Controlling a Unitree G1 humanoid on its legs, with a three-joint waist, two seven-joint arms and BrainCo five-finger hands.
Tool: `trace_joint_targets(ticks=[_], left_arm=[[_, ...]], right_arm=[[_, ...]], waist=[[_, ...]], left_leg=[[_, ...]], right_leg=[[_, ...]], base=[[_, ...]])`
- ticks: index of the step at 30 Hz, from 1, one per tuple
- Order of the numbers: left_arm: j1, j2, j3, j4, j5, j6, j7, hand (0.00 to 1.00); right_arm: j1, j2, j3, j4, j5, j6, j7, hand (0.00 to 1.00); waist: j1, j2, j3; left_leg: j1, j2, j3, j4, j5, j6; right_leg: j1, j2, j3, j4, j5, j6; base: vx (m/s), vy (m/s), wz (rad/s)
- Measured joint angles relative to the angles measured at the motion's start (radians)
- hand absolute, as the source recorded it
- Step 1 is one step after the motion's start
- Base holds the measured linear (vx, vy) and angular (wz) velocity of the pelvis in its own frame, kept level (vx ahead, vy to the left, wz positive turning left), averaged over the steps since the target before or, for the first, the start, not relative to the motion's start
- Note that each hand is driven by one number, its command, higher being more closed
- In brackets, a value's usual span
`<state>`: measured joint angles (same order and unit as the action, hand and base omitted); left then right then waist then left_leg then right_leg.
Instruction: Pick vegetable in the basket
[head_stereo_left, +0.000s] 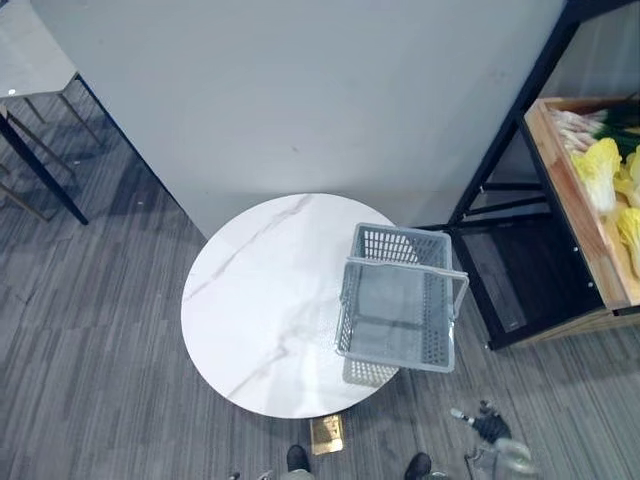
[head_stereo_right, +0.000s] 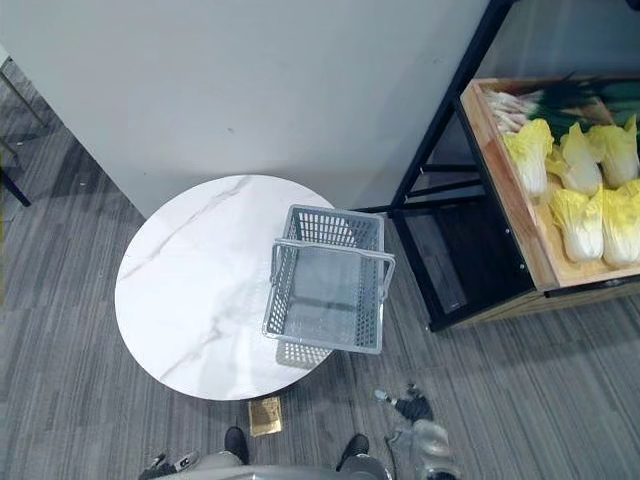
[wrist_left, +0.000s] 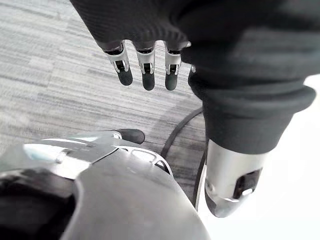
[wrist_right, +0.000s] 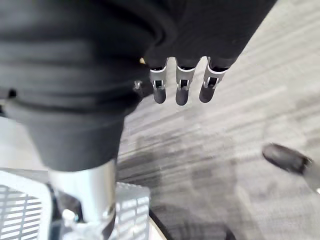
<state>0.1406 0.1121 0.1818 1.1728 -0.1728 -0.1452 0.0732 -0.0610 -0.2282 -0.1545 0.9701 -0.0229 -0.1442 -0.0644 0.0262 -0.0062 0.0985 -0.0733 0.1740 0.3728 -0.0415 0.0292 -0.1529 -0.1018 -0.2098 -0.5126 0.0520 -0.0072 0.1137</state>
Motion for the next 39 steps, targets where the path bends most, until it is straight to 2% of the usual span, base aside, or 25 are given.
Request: trace_joint_targets(ticks=[2,3,7,12,16,20,24,30,39], left_arm=[[0.0,0.002,-0.021,0.001,0.0,0.0,0.002,0.0],[0.001,0.003,-0.022,0.001,0.0,0.0,0.003,0.0],[0.001,0.026,-0.04,-0.012,-0.001,-0.008,0.006,0.0],[-0.007,0.046,-0.057,-0.031,-0.008,-0.011,0.008,0.0],[-0.023,0.044,-0.056,-0.039,-0.011,-0.009,0.01,0.0],[-0.041,0.045,-0.046,-0.04,-0.011,-0.008,0.012,0.0],[-0.063,0.045,-0.036,-0.041,-0.011,-0.006,0.022,0.0],[-0.078,0.045,-0.028,-0.043,-0.021,-0.008,0.031,0.0],[-0.095,0.049,-0.033,-0.059,-0.022,-0.019,0.034,0.0]], right_arm=[[-0.022,-0.102,0.039,-0.136,-0.132,0.001,-0.03,0.0],[-0.025,-0.122,0.049,-0.172,-0.15,0.001,-0.035,0.0],[-0.084,-0.235,0.092,-0.43,-0.332,-0.002,-0.068,0.0],[-0.211,-0.275,0.179,-0.579,-0.413,-0.002,-0.1,0.0],[-0.322,-0.305,0.303,-0.667,-0.449,-0.005,-0.099,0.0],[-0.469,-0.354,0.456,-0.674,-0.45,-0.014,-0.079,0.0],[-0.662,-0.378,0.597,-0.586,-0.449,-0.031,-0.041,0.0],[-0.805,-0.378,0.659,-0.454,-0.449,-0.032,-0.015,0.0],[-0.914,-0.378,0.672,-0.243,-0.483,-0.002,-0.019,0.0]], waist=[[-0.013,0.01,0.003],[-0.016,0.01,0.003],[-0.024,-0.018,0.02],[-0.012,-0.053,0.046],[0.018,-0.057,0.072],[0.039,-0.065,0.093],[0.067,-0.077,0.112],[0.092,-0.093,0.131],[0.092,-0.094,0.158]], left_leg=[[-0.013,-0.003,0.002,-0.025,0.013,0.014],[-0.012,-0.003,0.002,-0.029,0.013,0.014],[-0.022,-0.011,0.0,-0.031,0.016,0.018],[-0.064,-0.035,-0.01,-0.047,0.041,0.053],[-0.082,-0.046,-0.035,-0.054,0.06,0.069],[-0.112,-0.044,-0.06,-0.059,0.077,0.076],[-0.126,-0.041,-0.081,-0.055,0.09,0.079],[-0.143,-0.041,-0.09,-0.055,0.095,0.078],[-0.155,-0.038,-0.084,-0.055,0.096,0.079]], right_leg=[[-0.033,0.004,0.013,0.0,0.01,-0.002],[-0.035,0.005,0.015,-0.001,0.014,-0.005],[-0.056,0.006,0.032,-0.003,0.044,-0.007],[-0.087,-0.003,0.035,-0.041,0.087,-0.005],[-0.091,-0.01,0.025,-0.051,0.096,-0.004],[-0.108,-0.009,0.015,-0.052,0.106,-0.009],[-0.104,0.001,0.002,-0.067,0.121,-0.017],[-0.108,0.004,-0.002,-0.078,0.124,-0.017],[-0.122,0.009,0.004,-0.084,0.129,-0.019]], base=[[-0.1,-0.001,-0.24],[-0.07,-0.013,-0.07],[-0.1,0.006,-0.07],[-0.13,0.028,0.03],[-0.09,0.029,0.14],[-0.05,0.014,0.15],[0.02,0.002,0.11],[0.04,0.009,0.05],[0.03,0.008,-0.02]])
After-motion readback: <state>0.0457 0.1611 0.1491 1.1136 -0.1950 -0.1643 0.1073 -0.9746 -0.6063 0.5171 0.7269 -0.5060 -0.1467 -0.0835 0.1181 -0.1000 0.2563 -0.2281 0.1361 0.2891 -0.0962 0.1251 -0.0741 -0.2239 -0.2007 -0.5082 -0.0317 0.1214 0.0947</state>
